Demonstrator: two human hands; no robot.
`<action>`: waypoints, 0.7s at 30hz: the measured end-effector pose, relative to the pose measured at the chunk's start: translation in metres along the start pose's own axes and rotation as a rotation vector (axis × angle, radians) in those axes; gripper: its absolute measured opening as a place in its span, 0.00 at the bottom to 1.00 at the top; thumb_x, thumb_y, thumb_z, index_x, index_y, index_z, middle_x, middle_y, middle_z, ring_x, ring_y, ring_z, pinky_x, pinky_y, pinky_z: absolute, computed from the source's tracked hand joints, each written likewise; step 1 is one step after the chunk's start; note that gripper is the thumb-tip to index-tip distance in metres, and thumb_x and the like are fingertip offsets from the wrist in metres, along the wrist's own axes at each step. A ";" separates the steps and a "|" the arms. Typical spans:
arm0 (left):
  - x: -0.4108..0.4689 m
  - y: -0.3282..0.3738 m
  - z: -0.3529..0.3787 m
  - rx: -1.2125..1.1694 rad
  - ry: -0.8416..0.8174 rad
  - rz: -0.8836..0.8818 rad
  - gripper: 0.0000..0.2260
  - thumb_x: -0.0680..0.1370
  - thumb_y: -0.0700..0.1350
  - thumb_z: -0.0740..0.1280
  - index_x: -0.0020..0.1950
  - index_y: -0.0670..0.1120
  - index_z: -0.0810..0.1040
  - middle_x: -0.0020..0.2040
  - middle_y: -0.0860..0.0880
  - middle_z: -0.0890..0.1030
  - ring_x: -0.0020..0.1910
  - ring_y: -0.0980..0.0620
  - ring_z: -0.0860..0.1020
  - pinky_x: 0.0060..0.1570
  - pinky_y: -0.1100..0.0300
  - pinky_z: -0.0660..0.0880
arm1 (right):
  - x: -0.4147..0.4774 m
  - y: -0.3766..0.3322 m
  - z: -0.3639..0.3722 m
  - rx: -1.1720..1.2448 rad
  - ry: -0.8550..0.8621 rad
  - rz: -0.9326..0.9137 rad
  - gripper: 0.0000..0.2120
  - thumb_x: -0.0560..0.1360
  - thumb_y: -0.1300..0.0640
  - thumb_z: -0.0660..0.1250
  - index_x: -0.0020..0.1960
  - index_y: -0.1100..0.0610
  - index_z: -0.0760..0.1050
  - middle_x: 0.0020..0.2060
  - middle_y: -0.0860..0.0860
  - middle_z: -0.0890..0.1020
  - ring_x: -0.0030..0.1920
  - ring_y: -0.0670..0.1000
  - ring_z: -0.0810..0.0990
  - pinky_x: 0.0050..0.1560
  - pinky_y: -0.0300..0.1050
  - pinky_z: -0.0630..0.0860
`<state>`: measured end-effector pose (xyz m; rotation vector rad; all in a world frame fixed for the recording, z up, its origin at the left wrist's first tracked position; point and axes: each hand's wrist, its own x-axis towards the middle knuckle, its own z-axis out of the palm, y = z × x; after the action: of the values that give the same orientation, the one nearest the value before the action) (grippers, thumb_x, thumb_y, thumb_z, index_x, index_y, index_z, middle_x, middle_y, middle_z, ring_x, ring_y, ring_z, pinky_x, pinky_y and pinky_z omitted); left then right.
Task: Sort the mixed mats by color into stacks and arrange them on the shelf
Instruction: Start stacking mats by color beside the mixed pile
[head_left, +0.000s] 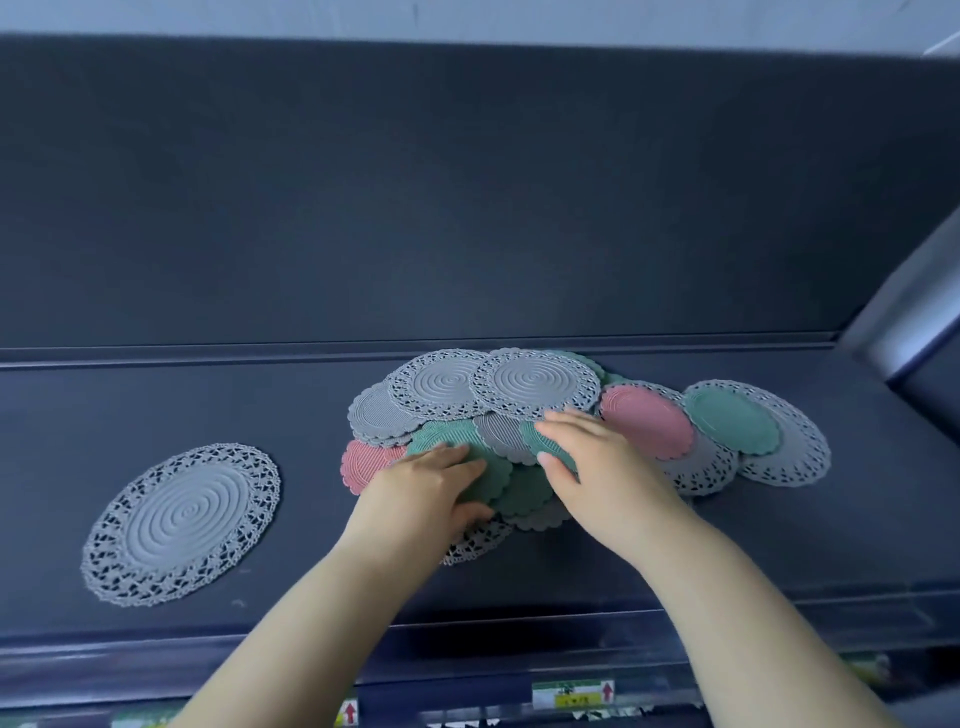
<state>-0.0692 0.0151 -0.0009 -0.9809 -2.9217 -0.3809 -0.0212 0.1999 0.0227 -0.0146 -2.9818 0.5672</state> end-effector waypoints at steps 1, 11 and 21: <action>0.001 0.001 -0.002 0.024 -0.043 -0.002 0.24 0.78 0.58 0.61 0.73 0.55 0.64 0.75 0.57 0.61 0.74 0.57 0.58 0.67 0.64 0.59 | 0.007 -0.002 0.001 -0.005 0.002 -0.012 0.20 0.80 0.51 0.55 0.71 0.50 0.64 0.72 0.44 0.63 0.73 0.43 0.55 0.70 0.37 0.50; 0.000 0.008 -0.007 0.207 -0.072 -0.021 0.21 0.83 0.55 0.42 0.64 0.47 0.67 0.47 0.50 0.77 0.49 0.46 0.79 0.41 0.56 0.73 | 0.052 -0.001 0.013 -0.228 -0.087 0.156 0.11 0.80 0.58 0.54 0.57 0.59 0.73 0.57 0.55 0.78 0.57 0.55 0.75 0.50 0.44 0.72; -0.011 0.005 -0.007 -0.005 0.022 -0.093 0.10 0.81 0.46 0.55 0.61 0.49 0.68 0.32 0.53 0.68 0.34 0.49 0.68 0.34 0.58 0.62 | 0.056 0.003 0.022 -0.423 0.101 0.069 0.17 0.72 0.68 0.60 0.59 0.56 0.69 0.41 0.53 0.80 0.36 0.55 0.73 0.26 0.41 0.60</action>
<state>-0.0575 0.0107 0.0058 -0.8382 -2.9550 -0.3999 -0.0792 0.1959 0.0068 -0.1744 -2.9485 -0.0659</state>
